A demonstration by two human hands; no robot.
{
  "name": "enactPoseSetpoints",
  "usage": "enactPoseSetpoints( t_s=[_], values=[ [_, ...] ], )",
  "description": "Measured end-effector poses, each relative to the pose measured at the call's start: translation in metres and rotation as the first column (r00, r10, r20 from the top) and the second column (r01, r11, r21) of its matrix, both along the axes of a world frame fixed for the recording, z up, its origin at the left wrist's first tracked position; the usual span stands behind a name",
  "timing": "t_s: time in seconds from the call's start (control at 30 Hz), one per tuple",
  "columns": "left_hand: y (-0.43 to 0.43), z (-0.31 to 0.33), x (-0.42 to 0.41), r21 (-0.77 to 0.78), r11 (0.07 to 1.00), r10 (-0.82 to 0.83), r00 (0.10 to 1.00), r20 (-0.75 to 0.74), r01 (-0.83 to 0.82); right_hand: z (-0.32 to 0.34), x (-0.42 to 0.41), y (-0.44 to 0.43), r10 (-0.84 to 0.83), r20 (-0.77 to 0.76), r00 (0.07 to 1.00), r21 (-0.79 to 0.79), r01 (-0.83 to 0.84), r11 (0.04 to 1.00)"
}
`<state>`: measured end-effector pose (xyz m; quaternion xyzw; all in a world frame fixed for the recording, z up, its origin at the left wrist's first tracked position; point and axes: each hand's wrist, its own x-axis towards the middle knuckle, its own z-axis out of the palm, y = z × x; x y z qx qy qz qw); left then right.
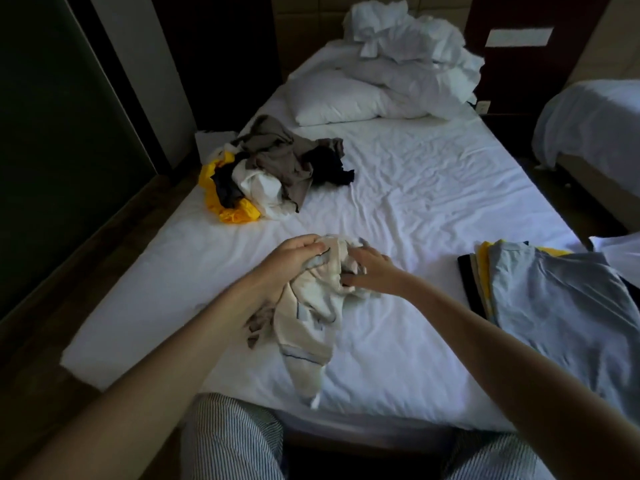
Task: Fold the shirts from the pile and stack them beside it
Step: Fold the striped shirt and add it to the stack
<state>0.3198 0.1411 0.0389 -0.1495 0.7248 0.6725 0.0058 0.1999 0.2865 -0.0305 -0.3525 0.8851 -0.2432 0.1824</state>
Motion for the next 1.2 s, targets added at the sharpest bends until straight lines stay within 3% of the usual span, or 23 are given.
enactPoseSetpoints(
  t_s=[0.07, 0.17, 0.27, 0.33, 0.37, 0.5, 0.57, 0.67, 0.7, 0.77, 0.87, 0.93, 0.97, 1.03, 1.07, 1.1, 1.2],
  values=[
    [-0.016, 0.021, 0.009, 0.004, 0.995, -0.096, 0.995, 0.021, 0.096, 0.005, -0.004, -0.016, -0.024, -0.011, 1.0, -0.007, 0.024, 1.0],
    [-0.045, 0.046, 0.023, -0.096, 0.969, -0.226, 0.973, 0.045, 0.229, 0.016, -0.009, -0.025, 0.029, -0.139, 0.99, 0.161, -0.006, 0.987],
    [-0.073, 0.062, 0.026, -0.426, 0.866, -0.213, 0.964, 0.156, 0.261, 0.031, -0.011, -0.018, 0.107, -0.329, 0.938, 0.247, -0.023, 0.969],
    [-0.088, 0.069, 0.02, -0.679, 0.691, -0.166, 0.969, 0.182, 0.246, 0.047, -0.014, -0.012, 0.075, -0.398, 0.914, 0.18, -0.002, 0.984],
    [-0.091, 0.073, 0.017, -0.733, 0.645, -0.138, 0.977, 0.165, 0.215, 0.056, -0.017, -0.009, 0.044, -0.432, 0.901, 0.129, 0.014, 0.992],
    [-0.095, 0.099, 0.002, -0.797, 0.604, -0.06, 0.997, -0.05, -0.003, 0.111, -0.03, 0.004, -0.071, -0.595, 0.801, -0.003, 0.085, 0.996],
    [-0.089, 0.12, -0.005, -0.735, 0.661, -0.03, 0.974, -0.226, -0.151, 0.152, -0.034, 0.009, -0.176, -0.553, 0.814, -0.204, 0.073, 0.976],
    [-0.08, 0.156, -0.014, -0.579, 0.754, 0.039, 0.901, -0.432, -0.31, 0.212, -0.035, 0.013, -0.25, -0.204, 0.947, -0.531, 0.107, 0.84],
    [-0.079, 0.167, -0.017, -0.553, 0.764, 0.045, 0.882, -0.468, -0.333, 0.225, -0.037, 0.015, -0.242, -0.124, 0.962, -0.573, 0.129, 0.809],
    [-0.08, 0.183, -0.023, -0.54, 0.755, 0.058, 0.859, -0.509, -0.371, 0.24, -0.036, 0.024, -0.165, -0.156, 0.974, -0.508, 0.064, 0.859],
    [-0.088, 0.197, -0.026, -0.591, 0.702, 0.042, 0.851, -0.523, -0.398, 0.247, -0.044, 0.035, 0.051, -0.312, 0.949, -0.183, -0.112, 0.977],
    [-0.092, 0.206, -0.027, -0.602, 0.683, 0.018, 0.833, -0.552, -0.413, 0.247, -0.058, 0.04, 0.109, -0.431, 0.896, 0.091, -0.077, 0.993],
    [-0.092, 0.209, -0.028, -0.587, 0.68, 0.011, 0.806, -0.592, -0.441, 0.248, -0.065, 0.043, 0.066, -0.518, 0.853, 0.141, 0.009, 0.99],
    [-0.089, 0.216, -0.03, -0.568, 0.655, -0.005, 0.748, -0.663, -0.499, 0.253, -0.074, 0.05, -0.137, -0.612, 0.779, -0.022, 0.157, 0.987],
    [-0.086, 0.217, -0.031, -0.581, 0.633, -0.012, 0.745, -0.667, -0.511, 0.255, -0.076, 0.055, -0.226, -0.567, 0.792, -0.138, 0.179, 0.974],
    [-0.086, 0.216, -0.033, -0.628, 0.601, -0.026, 0.773, -0.634, -0.495, 0.257, -0.077, 0.058, -0.263, -0.467, 0.844, -0.213, 0.181, 0.96],
    [-0.094, 0.206, -0.04, -0.809, 0.501, -0.029, 0.928, -0.371, -0.308, 0.255, -0.076, 0.07, -0.243, -0.213, 0.946, -0.223, 0.196, 0.955]
  ],
)
